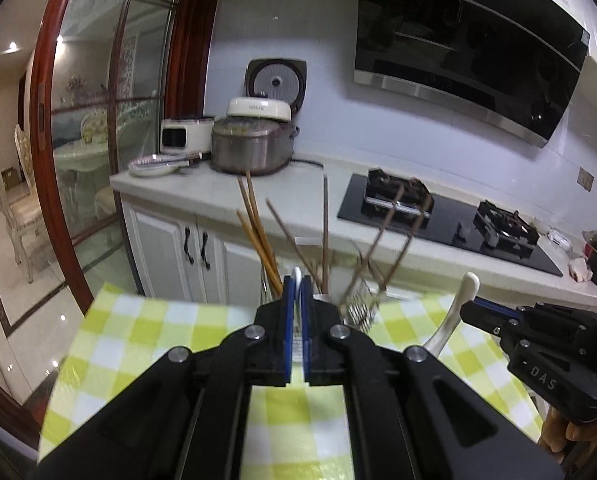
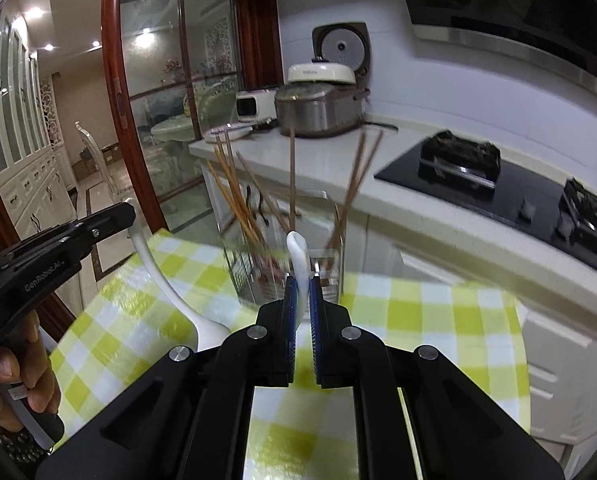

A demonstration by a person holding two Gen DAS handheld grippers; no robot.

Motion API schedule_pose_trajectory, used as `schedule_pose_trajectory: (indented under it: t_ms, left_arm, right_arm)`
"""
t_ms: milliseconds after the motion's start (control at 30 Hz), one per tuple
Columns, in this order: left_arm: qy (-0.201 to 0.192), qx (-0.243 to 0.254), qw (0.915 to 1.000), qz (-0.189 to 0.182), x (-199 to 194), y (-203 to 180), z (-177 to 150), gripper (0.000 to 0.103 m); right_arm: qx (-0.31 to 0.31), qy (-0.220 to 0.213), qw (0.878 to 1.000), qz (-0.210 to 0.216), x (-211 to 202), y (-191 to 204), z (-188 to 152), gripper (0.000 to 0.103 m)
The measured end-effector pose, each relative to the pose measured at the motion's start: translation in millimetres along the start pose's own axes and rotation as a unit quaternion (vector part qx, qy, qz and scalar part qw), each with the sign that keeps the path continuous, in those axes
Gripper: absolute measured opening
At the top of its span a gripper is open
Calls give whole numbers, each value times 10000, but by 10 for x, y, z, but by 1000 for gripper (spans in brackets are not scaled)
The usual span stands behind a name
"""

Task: Organize utensils
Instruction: 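Carry both white spoons up and lower them into the wire rack, then open both tools to release the spoons into the wire rack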

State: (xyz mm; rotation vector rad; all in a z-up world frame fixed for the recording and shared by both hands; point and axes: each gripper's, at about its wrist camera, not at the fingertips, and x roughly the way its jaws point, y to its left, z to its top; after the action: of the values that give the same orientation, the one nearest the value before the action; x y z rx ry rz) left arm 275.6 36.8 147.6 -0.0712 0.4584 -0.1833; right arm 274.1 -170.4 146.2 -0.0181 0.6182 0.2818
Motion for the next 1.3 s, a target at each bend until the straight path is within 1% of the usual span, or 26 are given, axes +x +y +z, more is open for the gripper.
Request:
schedule_pose_trajectory:
  t_ms: [100,267,500,600,800,1000,1233,1300]
  left_arm:
    - [-164,72,9998,68,32,7,255,3]
    - [-365,129,9991,168,128,38,581,3]
    - [-615,228,9970,399,361,68,951,3]
    - [-639,251,9965,474,507,73,1003,3]
    - [-561,138,9964,615,885,139,952,3]
    - [-422,132,9966,696,1218,153,730,3]
    - [-358,401,9939,966,1462,25,450,3]
    - [-247,445,9941,963,1542,-1,355,3]
  right_arm:
    - [-1,-124,9999,6,7,21,243,9]
    - [-4,-312,9995,-11,77,30,665,9]
    - [-40,-421,9991,-70,274,36,1024,9]
    - [1,-412,9991,-135,405,2,1099,9]
    - [53,-316,9990,-306,733,-58,1074,9]
    - [84,-210,9989,-415,1047,-134,923,9]
    - [53,-213,9979,-606,1265,-163,687,9]
    - [74,-261,9974,-674,1292,-167,634,9]
